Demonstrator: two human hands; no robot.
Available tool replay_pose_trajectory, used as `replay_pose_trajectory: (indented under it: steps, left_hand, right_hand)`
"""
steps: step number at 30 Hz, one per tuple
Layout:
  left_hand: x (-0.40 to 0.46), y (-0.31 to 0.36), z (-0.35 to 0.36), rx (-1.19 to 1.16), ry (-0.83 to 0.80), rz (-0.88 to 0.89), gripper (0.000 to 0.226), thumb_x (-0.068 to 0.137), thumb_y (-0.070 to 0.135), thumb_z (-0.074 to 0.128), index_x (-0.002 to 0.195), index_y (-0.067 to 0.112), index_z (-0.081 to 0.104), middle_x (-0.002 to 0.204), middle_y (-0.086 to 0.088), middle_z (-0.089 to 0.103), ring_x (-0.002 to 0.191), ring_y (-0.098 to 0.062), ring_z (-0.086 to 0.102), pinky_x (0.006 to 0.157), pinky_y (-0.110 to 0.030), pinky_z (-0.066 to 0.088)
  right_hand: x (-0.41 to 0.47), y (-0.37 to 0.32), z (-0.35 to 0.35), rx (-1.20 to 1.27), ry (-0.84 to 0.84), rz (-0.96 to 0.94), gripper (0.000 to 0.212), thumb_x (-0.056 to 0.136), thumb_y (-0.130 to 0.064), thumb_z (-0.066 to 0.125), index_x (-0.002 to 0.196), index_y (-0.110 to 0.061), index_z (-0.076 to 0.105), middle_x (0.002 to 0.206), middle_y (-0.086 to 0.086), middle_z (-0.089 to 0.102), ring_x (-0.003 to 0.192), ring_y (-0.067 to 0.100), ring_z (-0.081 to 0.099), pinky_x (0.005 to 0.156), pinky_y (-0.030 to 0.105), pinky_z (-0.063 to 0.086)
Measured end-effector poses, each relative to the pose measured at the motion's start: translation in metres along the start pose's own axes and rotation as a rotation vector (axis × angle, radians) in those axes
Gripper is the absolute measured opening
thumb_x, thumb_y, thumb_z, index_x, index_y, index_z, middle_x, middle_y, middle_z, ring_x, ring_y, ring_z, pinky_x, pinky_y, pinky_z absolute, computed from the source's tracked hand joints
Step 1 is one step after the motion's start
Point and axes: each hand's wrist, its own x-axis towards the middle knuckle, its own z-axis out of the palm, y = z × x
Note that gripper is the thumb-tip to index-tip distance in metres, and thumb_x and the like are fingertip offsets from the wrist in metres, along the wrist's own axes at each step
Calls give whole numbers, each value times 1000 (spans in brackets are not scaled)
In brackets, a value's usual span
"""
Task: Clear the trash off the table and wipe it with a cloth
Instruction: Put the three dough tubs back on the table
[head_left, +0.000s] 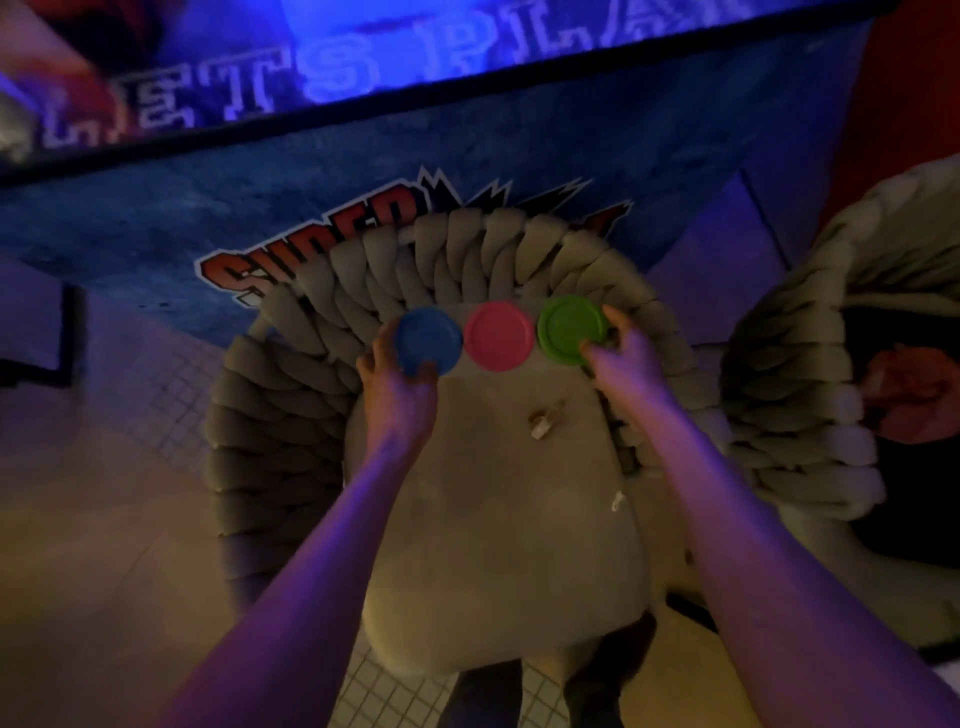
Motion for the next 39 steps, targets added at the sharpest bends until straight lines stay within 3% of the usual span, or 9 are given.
replay_pose_trajectory:
  steps: [6, 10, 14, 20, 24, 29, 32, 37, 39]
  left_hand:
    - [-46, 58, -17, -33, 13, 200, 63, 93, 11, 67, 151, 16, 41, 127, -9, 40, 91, 16, 50, 74, 3, 34]
    - [-97, 95, -11, -56, -75, 306, 63, 93, 16, 68, 151, 19, 41, 130, -9, 41, 101, -15, 59, 77, 1, 40]
    - [-152, 118, 3, -60, -178, 408, 65, 92, 16, 71, 150, 16, 42, 129, -10, 42, 90, -15, 61, 73, -4, 47]
    - [-249, 154, 30, -43, -359, 524, 73, 87, 37, 71, 150, 17, 41, 131, -2, 40, 93, -9, 61, 79, -10, 50]
    - [-320, 174, 52, -24, -458, 628, 71, 89, 33, 75, 150, 12, 44, 129, -5, 42, 97, 12, 56, 82, -2, 43]
    - [-409, 194, 84, -14, -598, 723, 78, 84, 47, 70, 150, 16, 43, 126, 0, 42, 108, 1, 54, 95, -33, 49]
    - [-461, 207, 106, 19, -656, 771, 71, 91, 30, 74, 151, 17, 40, 130, -8, 44, 91, 16, 54, 87, -21, 44]
    - [-532, 223, 143, 19, -778, 837, 69, 92, 29, 73, 152, 23, 40, 133, -2, 40, 82, 11, 60, 73, -5, 47]
    - [-559, 230, 159, 4, -841, 875, 69, 91, 27, 74, 151, 20, 41, 136, -2, 40, 82, 18, 59, 75, -12, 52]
  right_hand:
    - [-66, -8, -61, 137, 166, -130, 59, 82, -23, 69, 139, -20, 52, 130, 12, 62, 118, 26, 61, 103, 49, 49]
    - [-120, 22, -116, 232, 267, -136, 63, 69, -47, 62, 131, -43, 52, 125, 10, 63, 112, 30, 64, 95, 53, 53]
    - [-186, 58, -166, 310, 348, -124, 53, 72, -48, 66, 120, -65, 49, 128, 3, 62, 115, 26, 63, 94, 54, 54]
    - [-302, 105, -237, 464, 517, -43, 59, 75, -44, 69, 132, -48, 53, 130, 1, 60, 110, 22, 64, 89, 48, 58]
    - [-370, 153, -274, 639, 636, -22, 50, 92, -13, 67, 138, -28, 55, 128, 5, 58, 90, 15, 67, 63, 27, 56]
    - [-453, 212, -317, 803, 776, 15, 52, 91, -14, 69, 140, -21, 53, 130, 4, 58, 99, 18, 65, 65, 27, 53]
    - [-498, 242, -342, 880, 861, 8, 51, 90, -14, 71, 138, -19, 54, 129, 2, 59, 98, 18, 65, 66, 28, 53]
    - [-556, 284, -375, 987, 995, 11, 40, 89, -12, 71, 127, -18, 61, 112, 2, 64, 87, 17, 63, 65, 28, 52]
    - [-578, 299, -388, 1005, 1055, 24, 40, 90, -9, 69, 128, -15, 61, 100, 0, 64, 81, 18, 62, 64, 28, 52]
